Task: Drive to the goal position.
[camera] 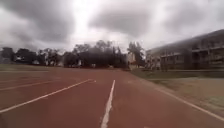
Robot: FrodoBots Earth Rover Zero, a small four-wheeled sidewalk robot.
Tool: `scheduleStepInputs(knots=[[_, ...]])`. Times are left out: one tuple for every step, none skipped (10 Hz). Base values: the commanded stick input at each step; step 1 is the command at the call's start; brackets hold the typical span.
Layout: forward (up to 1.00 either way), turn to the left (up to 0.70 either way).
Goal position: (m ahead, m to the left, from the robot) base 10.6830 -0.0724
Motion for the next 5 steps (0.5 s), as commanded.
scheduleStepInputs(knots=[[0.70,0.00],[0.70,0.00],[0.70,0.00],[0.70,0.00],[0.70,0.00]])
